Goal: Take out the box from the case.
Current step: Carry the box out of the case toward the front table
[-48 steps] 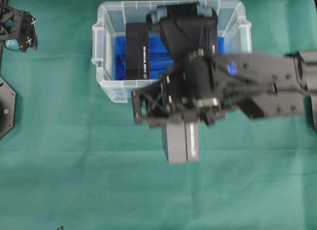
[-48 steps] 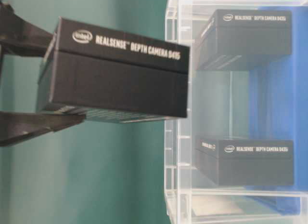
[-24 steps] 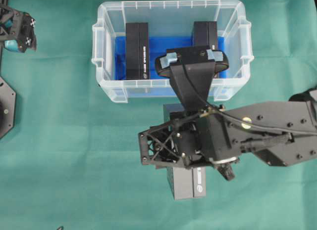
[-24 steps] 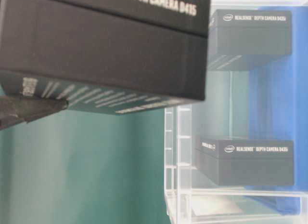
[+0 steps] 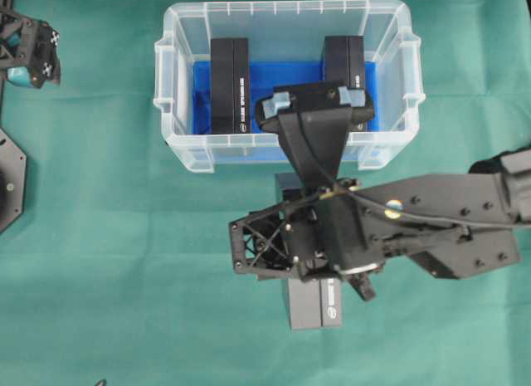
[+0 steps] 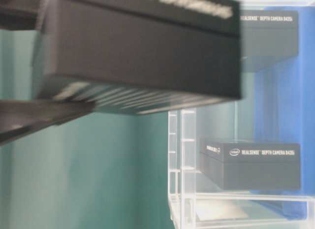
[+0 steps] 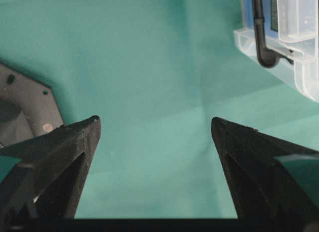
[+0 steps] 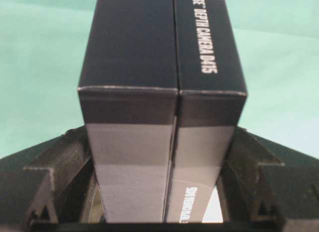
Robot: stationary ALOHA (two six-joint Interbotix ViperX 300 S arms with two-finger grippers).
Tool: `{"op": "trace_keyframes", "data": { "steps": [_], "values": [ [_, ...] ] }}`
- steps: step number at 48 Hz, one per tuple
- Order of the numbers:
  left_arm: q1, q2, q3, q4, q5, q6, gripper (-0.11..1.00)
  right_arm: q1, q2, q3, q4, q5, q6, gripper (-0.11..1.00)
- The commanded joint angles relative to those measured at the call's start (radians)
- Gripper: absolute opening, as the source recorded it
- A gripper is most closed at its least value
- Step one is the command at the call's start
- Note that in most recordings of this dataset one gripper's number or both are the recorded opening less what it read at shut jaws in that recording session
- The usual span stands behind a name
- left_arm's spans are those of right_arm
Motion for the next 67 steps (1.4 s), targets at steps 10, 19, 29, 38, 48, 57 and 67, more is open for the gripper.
{"op": "trace_keyframes", "data": {
  "steps": [10,19,29,38,48,57,67],
  "values": [
    [0.005,-0.006,-0.011,0.002,-0.002,0.002,0.92,-0.002,-0.021,0.091,-0.003,-0.118,0.006,0.66],
    [0.005,-0.006,-0.009,0.002,-0.002,0.003,0.92,-0.003,-0.021,0.183,0.0,-0.206,0.018,0.66],
    [0.005,-0.006,-0.009,0.002,-0.002,0.003,0.92,-0.003,-0.021,0.281,0.005,-0.305,0.04,0.66],
    [0.005,-0.006,-0.009,0.002,-0.002,0.003,0.92,-0.003,-0.021,0.373,0.023,-0.411,0.043,0.66],
    [0.005,-0.006,-0.009,0.002,-0.002,0.003,0.92,-0.005,-0.021,0.442,0.026,-0.491,0.044,0.66],
    [0.005,-0.006,-0.009,0.003,-0.002,0.002,0.92,-0.011,-0.021,0.46,0.025,-0.5,0.041,0.66],
    [0.005,-0.006,-0.009,0.003,-0.002,0.0,0.92,-0.012,-0.021,0.463,0.023,-0.503,0.029,0.66]
  ]
}}
